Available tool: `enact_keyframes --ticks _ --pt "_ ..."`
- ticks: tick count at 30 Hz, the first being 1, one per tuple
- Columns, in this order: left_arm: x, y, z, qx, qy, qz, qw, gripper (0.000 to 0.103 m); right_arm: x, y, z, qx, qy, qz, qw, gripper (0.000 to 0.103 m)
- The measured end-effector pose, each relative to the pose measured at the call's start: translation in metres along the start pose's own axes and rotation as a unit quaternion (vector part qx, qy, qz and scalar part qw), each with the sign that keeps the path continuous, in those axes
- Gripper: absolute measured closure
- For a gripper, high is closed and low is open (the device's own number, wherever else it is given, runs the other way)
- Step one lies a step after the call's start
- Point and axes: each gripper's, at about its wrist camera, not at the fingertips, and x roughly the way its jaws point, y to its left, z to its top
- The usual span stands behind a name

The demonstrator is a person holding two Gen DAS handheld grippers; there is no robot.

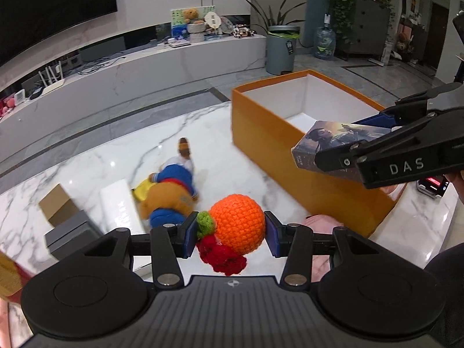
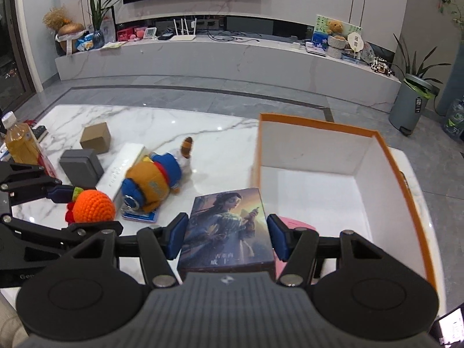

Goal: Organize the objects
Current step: 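Carry the crocheted fruit and the book over the orange box with both tools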

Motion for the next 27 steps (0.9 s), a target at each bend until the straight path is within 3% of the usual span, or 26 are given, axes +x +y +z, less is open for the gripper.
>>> enact_keyframes --ticks 13,27 --pt "0.023 -0.038 0.042 0.026 -0.01 -0.029 0.9992 0.049 -0.012 -0.046 0.01 0.013 -0.016 -0.029 0.999 0.042" --pt "0.074 -0.094 0.094 0.059 -0.01 -0.071 0.9957 0.049 0.002 -0.115 0.008 0.051 -0.003 -0.069 0.996 0.042"
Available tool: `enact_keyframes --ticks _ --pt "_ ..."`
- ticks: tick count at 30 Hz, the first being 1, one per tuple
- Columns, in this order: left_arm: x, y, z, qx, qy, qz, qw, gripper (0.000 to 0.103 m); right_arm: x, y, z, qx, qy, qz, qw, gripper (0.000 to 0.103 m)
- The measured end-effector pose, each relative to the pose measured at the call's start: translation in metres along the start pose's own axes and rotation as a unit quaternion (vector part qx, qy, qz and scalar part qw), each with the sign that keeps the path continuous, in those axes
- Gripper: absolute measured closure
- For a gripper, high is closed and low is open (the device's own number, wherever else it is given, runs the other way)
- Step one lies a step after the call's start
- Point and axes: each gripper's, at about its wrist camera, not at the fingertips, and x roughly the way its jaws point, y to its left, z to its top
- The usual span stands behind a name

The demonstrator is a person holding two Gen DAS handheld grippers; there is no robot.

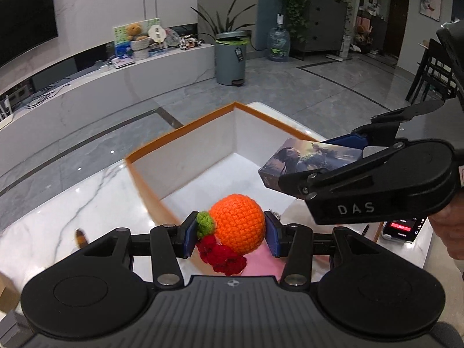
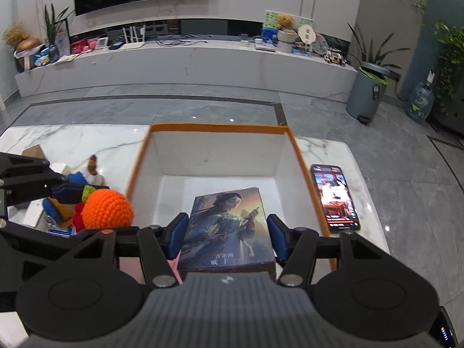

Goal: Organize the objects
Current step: 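Carry the crocheted fruit and the book over the orange box with both tools, then open both tools to release the fruit and book into the box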

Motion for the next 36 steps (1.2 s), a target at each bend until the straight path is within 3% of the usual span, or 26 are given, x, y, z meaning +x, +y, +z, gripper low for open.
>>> enact_keyframes --ticks 9,29,36 --pt "0.041 -0.02 -0.001 0.041 0.032 -0.001 0.9986 0.049 0.028 -0.028 -0.004 0.024 0.016 -0.007 1.0 0.042" --pt "0.08 -0.029 -0.016 0.074 0.079 -0.004 0.9941 0.049 0.1 -0.024 -0.007 0.011 0.065 0.015 0.998 0.042" --pt "0.08 -0.028 -0.016 0.07 0.092 -0.008 0.9933 0.046 0.119 -0.026 -0.008 0.017 0.119 0.023 0.992 0.042"
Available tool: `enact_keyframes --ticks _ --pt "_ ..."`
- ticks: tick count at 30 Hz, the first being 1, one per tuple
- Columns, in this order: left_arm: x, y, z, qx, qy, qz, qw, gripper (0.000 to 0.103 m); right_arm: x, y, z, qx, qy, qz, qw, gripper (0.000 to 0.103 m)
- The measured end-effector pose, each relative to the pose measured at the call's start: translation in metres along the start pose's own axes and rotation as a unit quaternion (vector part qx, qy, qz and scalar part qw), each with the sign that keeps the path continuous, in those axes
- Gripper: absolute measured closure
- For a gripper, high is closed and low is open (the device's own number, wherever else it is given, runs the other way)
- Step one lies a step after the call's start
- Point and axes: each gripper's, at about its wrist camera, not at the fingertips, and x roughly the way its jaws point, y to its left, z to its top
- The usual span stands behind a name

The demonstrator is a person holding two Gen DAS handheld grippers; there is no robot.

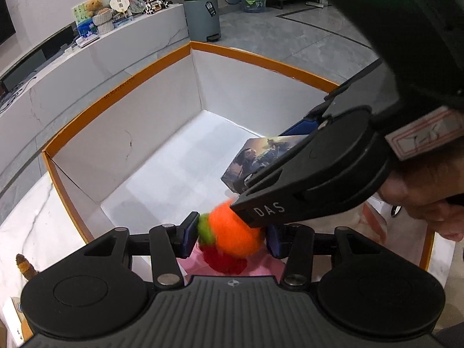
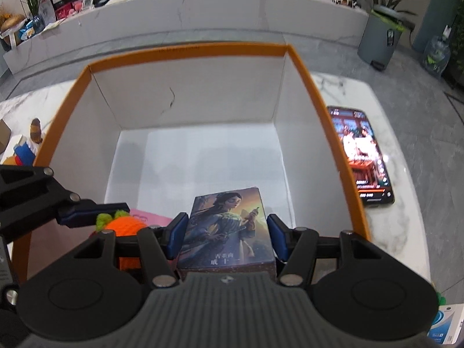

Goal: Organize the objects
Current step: 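Open both tools to release the fruit and book into the box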

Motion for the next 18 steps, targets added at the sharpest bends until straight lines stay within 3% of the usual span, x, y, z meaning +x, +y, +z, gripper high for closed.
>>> enact_keyframes --ticks 7,18 --pt "-0.001 -0.002 0.0 0.003 0.001 0.003 1.0 0.044 0.004 0.003 -0.002 -0.009 0.011 -0.013 1.0 0.042" --pt "-0.019 0.002 0.001 -0.008 -0.021 -0.009 0.9997 0.033 -0.016 0.011 -0.003 -0.017 -0.018 -0.019 1.0 0.027"
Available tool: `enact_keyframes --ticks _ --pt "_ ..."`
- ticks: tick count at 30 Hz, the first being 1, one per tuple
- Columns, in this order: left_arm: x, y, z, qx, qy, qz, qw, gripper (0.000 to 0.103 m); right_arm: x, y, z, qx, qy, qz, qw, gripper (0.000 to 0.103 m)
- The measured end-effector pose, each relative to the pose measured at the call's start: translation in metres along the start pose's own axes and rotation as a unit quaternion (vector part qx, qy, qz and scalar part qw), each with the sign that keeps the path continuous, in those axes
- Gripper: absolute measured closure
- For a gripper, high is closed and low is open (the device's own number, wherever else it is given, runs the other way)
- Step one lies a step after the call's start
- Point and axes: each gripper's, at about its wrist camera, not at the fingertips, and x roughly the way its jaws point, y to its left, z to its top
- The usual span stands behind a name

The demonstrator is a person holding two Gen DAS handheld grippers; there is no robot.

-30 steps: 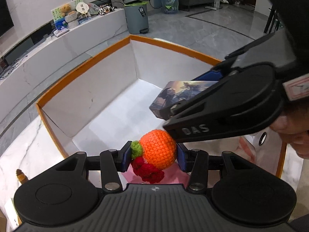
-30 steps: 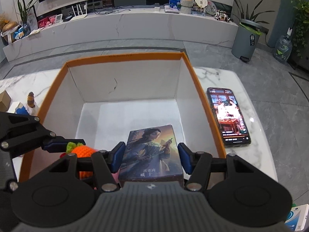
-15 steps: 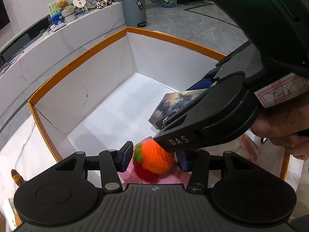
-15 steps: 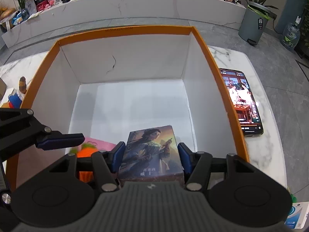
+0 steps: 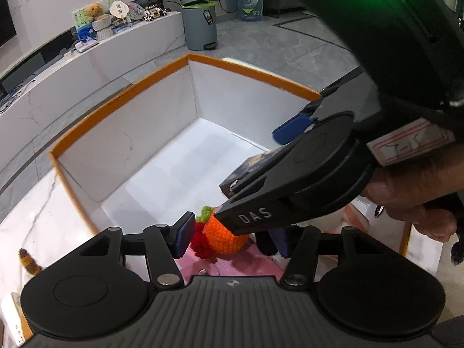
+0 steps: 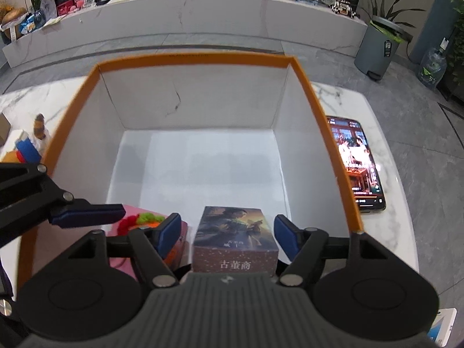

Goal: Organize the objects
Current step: 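Open both tools to release the fruit and book into the box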

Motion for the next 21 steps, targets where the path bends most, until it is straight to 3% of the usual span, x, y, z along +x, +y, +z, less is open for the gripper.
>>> enact_keyframes --ticks 12,21 --pt "-0.048 0.033 -0.006 -0.044 -0.037 0.004 0.9983 0.03 -0.043 0.018 0.008 -0.011 -0.036 -0.012 0.999 0.026" --pt "-0.079 0.047 -0.021 -0.069 -0.042 0.021 0.9965 0.029 -0.073 0.05 0.012 -0.036 -0.057 -0.006 0.998 0.026"
